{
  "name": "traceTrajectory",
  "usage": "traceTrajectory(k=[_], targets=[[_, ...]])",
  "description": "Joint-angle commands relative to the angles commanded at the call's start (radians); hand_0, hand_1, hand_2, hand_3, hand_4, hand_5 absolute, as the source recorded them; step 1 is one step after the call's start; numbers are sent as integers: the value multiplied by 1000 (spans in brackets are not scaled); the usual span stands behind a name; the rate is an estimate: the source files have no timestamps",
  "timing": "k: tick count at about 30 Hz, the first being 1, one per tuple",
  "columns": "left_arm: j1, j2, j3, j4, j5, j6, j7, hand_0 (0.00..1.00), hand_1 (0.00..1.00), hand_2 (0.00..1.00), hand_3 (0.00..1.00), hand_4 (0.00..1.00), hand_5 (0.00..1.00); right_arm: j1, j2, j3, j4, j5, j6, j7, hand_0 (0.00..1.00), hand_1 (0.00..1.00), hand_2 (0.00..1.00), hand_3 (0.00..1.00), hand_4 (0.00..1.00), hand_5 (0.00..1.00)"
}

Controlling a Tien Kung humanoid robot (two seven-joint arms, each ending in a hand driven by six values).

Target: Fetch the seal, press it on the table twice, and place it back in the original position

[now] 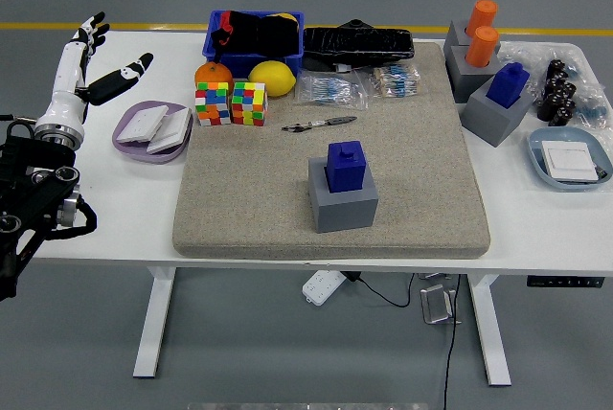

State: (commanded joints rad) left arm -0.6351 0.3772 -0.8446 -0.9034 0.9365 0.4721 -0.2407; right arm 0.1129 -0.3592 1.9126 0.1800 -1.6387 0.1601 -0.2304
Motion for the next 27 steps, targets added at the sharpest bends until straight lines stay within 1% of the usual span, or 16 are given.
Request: traceTrajectory(k=[10, 11, 27], targets=[[-19, 15, 7, -8, 17, -10, 17, 947, 931, 922, 951, 857, 293, 4, -2, 13, 0, -5, 0, -4, 884, 746, 730, 733, 840, 525], [-20, 16, 9, -8, 18, -11, 18, 946, 930, 922, 939, 855, 289, 5, -2, 15, 0, -6, 0, -3, 884, 746, 730, 733, 838, 524], [-30, 26, -8, -13, 34, -14, 21, 946, 928, 921, 938, 851, 283, 17, -6, 23, 0, -11, 0, 0, 885, 746, 729, 732, 833, 523]])
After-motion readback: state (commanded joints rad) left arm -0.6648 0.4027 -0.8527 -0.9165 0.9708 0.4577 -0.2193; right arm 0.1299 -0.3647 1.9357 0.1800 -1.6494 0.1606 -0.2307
